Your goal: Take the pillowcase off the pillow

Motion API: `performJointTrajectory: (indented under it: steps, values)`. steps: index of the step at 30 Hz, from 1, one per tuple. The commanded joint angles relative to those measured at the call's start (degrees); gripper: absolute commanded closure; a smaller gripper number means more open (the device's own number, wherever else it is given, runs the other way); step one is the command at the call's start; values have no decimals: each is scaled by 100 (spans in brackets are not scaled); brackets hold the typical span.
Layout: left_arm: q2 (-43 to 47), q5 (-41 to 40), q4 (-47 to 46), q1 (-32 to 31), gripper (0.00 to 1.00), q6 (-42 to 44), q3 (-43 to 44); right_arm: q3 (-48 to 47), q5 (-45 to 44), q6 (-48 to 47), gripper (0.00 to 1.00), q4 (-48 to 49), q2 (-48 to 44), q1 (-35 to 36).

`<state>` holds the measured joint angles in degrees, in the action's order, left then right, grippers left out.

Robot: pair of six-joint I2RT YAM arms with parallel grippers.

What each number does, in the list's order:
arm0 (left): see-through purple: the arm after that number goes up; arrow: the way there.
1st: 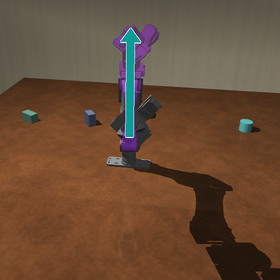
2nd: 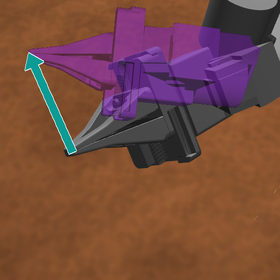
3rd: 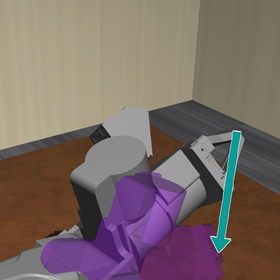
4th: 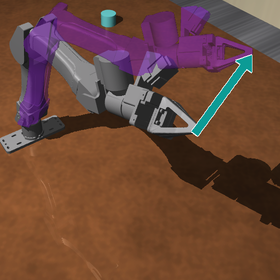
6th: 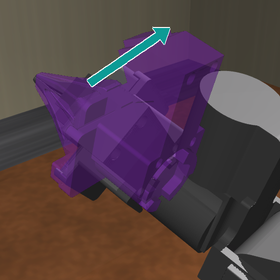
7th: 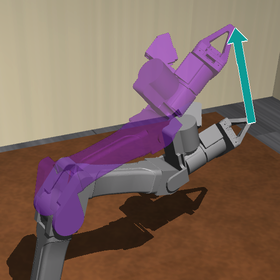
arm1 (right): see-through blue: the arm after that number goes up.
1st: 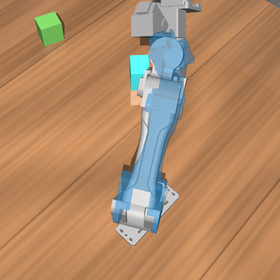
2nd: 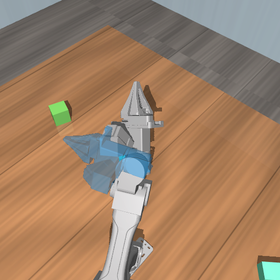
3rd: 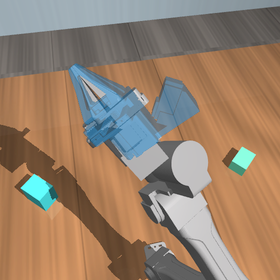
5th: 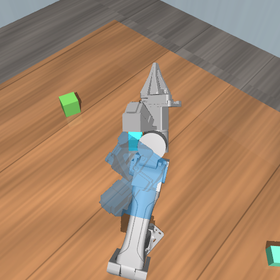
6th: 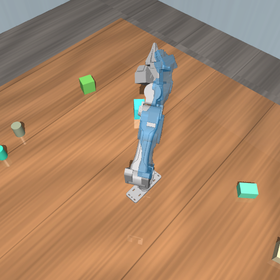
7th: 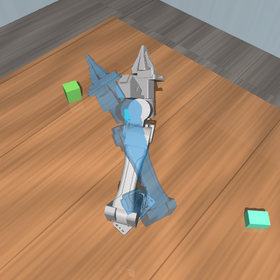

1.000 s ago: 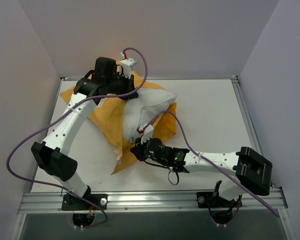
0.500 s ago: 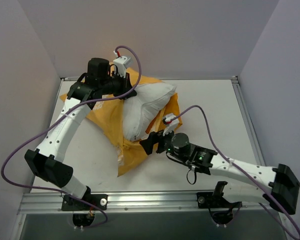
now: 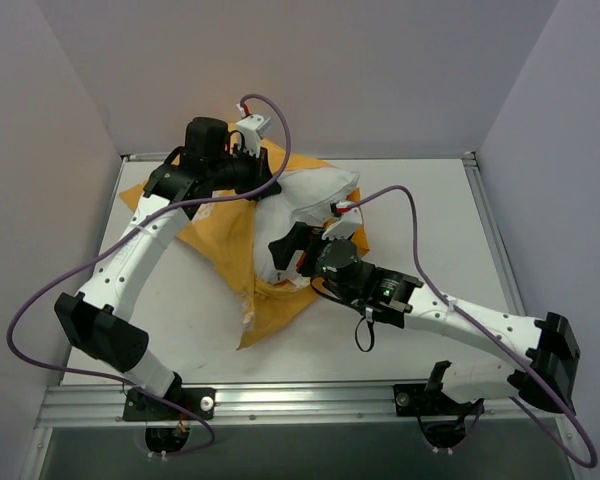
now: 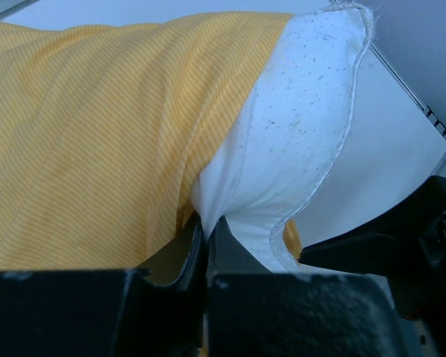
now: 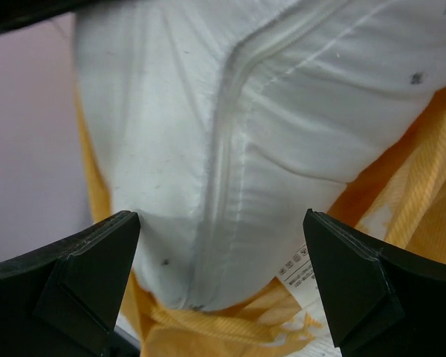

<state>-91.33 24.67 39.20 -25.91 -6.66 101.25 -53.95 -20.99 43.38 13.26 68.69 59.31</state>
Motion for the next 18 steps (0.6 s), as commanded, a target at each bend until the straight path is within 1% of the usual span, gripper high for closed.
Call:
performJointTrajectory:
  steps: [1,5,8,11,12,13,15,16,18]
  values:
    - [133,135,-826,-37,98,-55,281,-510,-844,733,0,-350,417,-7]
    - [142,196,-835,-45,98,-55,272,-888,-1073,927,0,-447,909,-51]
    - [142,232,-853,-63,98,-90,237,-889,-793,1067,0,-237,1357,-235]
    - [159,258,-870,-89,98,-108,176,-635,-380,1060,0,404,1648,-393]
    - [185,267,-870,-98,98,-108,158,-495,-344,981,1,728,1735,-455]
    - [194,267,-870,-107,98,-108,141,-432,-309,867,4,844,1762,-490]
    - [221,267,-870,-98,98,-108,97,-257,-99,752,18,1203,1771,-639]
    - [238,276,-870,-107,98,-108,79,-195,6,690,35,1336,1754,-692]
    - [256,319,-879,-107,98,-99,18,-81,253,620,55,1670,1675,-806]
